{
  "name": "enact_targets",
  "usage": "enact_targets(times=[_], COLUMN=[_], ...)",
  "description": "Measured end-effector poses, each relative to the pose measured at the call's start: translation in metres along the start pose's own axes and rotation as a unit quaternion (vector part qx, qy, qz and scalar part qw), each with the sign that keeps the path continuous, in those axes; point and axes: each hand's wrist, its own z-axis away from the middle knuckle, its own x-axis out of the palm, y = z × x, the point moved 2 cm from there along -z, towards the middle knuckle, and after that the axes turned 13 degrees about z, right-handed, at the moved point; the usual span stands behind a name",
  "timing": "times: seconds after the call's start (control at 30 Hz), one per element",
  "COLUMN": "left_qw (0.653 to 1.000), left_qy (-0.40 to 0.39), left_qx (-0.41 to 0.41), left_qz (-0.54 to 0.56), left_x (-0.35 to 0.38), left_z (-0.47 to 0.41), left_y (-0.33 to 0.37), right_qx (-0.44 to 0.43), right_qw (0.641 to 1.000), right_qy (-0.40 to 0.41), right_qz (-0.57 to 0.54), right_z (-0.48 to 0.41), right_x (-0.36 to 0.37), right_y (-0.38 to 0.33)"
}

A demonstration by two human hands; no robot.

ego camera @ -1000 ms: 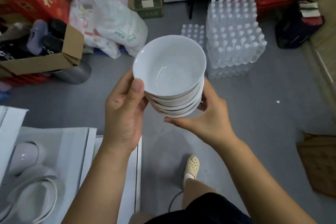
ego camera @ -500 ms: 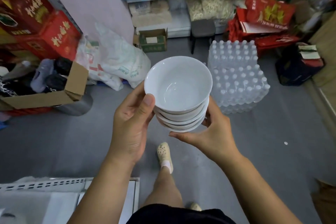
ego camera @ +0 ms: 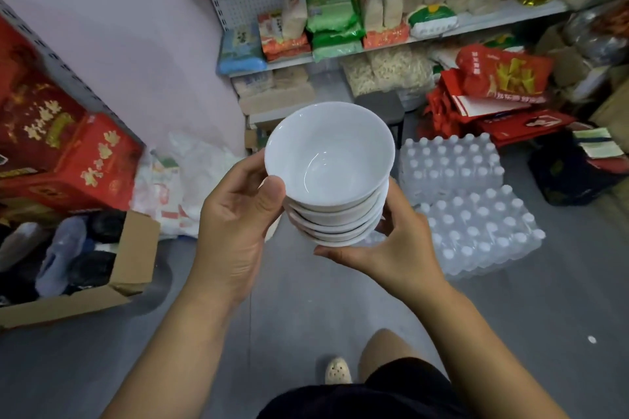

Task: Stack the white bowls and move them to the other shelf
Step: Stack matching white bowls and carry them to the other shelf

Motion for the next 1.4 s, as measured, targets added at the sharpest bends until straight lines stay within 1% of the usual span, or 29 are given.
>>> enact_targets(times=[0.17,0.47,0.6,0.8,0.97,1.2,1.4], left_qw=[1.0,0.996,0.993,0.99,0.991,0.994,0.997], left_qy=[0.01,0.072,0.1,0.123,0.099,0.048,0.014], left_qx=[0.02,0.056,0.062,0.065,0.065,0.062,0.026], left_qz=[-0.01,0.006,0.02,-0.017,-0.06,-0.077,-0.068], left_x=[0.007,0.022,0.019,-0.013,-0.052,-0.114,-0.136], left_z=[-0.087,-0.234,-0.277,-0.341,-0.422,-0.545,-0.628], left_y=[-0.013,-0.025,-0.029,-0.034,-0.023,0.01,0.005], right_qx=[-0.005,-0.03,-0.035,-0.017,-0.007,0.01,0.039], right_qw=[1.0,0.998,0.996,0.993,0.996,0.999,0.999], right_qy=[-0.001,-0.062,-0.084,-0.112,-0.09,-0.032,0.007], right_qz=[0.003,-0.002,-0.004,-0.007,-0.02,-0.026,-0.016], right_z=[-0.087,-0.256,-0.306,-0.371,-0.44,-0.544,-0.604], right_x=[0.002,-0.002,0.011,0.047,0.099,0.174,0.196], right_y=[0.027,0.071,0.082,0.104,0.111,0.106,0.114])
